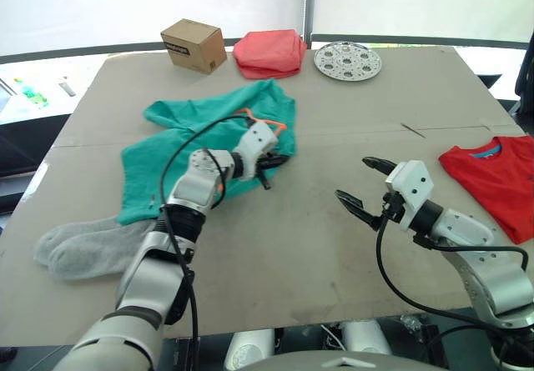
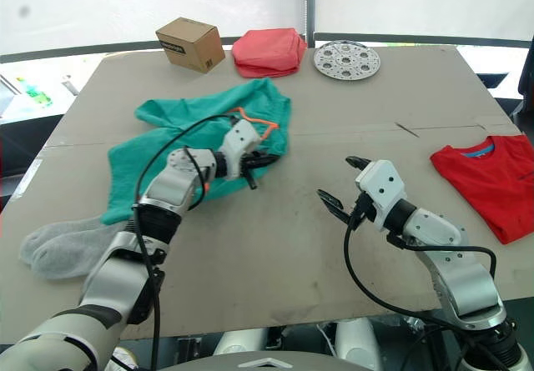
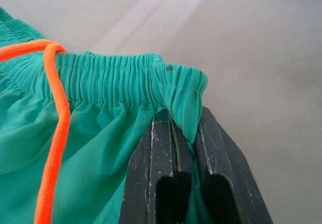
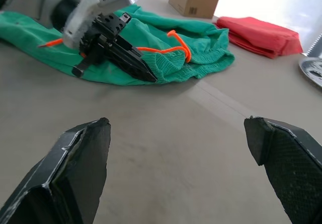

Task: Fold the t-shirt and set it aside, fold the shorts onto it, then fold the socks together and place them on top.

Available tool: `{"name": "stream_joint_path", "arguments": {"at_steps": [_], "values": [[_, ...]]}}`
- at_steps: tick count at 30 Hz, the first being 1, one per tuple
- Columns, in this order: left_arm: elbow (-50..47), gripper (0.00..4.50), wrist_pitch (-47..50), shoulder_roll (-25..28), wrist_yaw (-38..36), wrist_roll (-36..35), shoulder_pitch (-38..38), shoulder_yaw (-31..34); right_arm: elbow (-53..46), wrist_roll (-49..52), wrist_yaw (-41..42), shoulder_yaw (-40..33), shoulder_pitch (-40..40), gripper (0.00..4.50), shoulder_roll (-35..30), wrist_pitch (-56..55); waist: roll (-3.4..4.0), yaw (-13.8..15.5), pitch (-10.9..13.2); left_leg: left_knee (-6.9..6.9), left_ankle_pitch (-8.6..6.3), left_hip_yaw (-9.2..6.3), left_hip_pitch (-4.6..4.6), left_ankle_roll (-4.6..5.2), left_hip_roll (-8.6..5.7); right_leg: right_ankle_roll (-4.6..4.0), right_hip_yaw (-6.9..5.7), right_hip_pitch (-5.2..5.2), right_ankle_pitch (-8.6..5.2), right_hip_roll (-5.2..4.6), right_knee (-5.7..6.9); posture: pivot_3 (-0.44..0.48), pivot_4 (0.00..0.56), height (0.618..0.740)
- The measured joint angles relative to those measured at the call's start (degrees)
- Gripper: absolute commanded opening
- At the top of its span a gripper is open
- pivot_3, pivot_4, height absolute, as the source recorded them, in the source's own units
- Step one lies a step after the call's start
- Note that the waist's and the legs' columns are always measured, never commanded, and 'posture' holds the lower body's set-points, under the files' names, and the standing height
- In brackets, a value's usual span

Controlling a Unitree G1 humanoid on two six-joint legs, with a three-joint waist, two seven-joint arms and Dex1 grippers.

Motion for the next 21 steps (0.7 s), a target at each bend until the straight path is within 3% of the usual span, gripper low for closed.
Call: {"name": "stream_joint_path", "arguments": {"at_steps": [6,10,14,15,18,21], "values": [[-11.5,0.04,7.3,-7.2,-2.6,-1.7,4.1,-7.1,-1.1,-2.6,2.9,-2.6,4.5,4.50,-8.3,0.2,-0.05,-0.2,0.0,0.00,-0.12,0.04,0.06,0.20,0.01,0.03,0.15,0.00,-0.02,-0.02,-0.02,0.000,0.150,0.736],[-17.2,1.65,14.8,-9.0,-2.5,-7.0,6.6,-5.7,-1.2,-1.2,6.5,-3.1,4.7,4.50,-11.3,2.4,-0.08,-0.4,0.1,-0.02,-0.14,-0.04,0.20,0.24,0.11,0.03,0.17,-0.01,-0.01,0.01,0.08,0.000,0.150,0.736],[-28.4,3.73,27.6,-2.2,-4.0,-18.5,8.2,4.6,-1.1,-0.2,9.0,-2.6,1.5,4.50,-12.4,3.9,-0.07,-0.7,0.1,-0.05,-0.14,-0.10,0.26,0.23,0.16,0.02,0.16,0.00,-0.02,0.05,0.08,0.000,0.150,0.736],[-30.8,3.92,29.9,-0.4,-4.3,-20.8,8.8,7.0,-1.1,-0.3,9.1,-2.5,0.9,4.50,-12.4,3.8,-0.07,-0.4,0.1,-0.06,-0.14,-0.11,0.25,0.22,0.13,0.02,0.16,0.00,-0.03,0.04,0.08,0.000,0.150,0.736],[-35.3,3.92,34.2,4.4,-4.8,-26.0,11.5,11.6,-0.8,-0.5,10.2,-0.7,-1.4,4.50,-12.4,3.4,-0.08,-0.1,0.1,-0.05,-0.03,-0.09,0.19,0.04,0.07,0.03,0.23,-0.01,-0.03,0.02,-0.01,0.000,0.150,0.736],[-37.3,3.92,31.9,15.4,-6.9,-26.9,18.6,19.0,-0.4,-1.3,14.2,2.8,-2.8,4.50,-14.5,1.6,-0.07,-0.4,0.1,-0.08,0.01,-0.05,0.25,-0.05,0.07,0.01,0.31,0.00,-0.04,0.02,-0.05,0.000,0.150,0.736]]}}
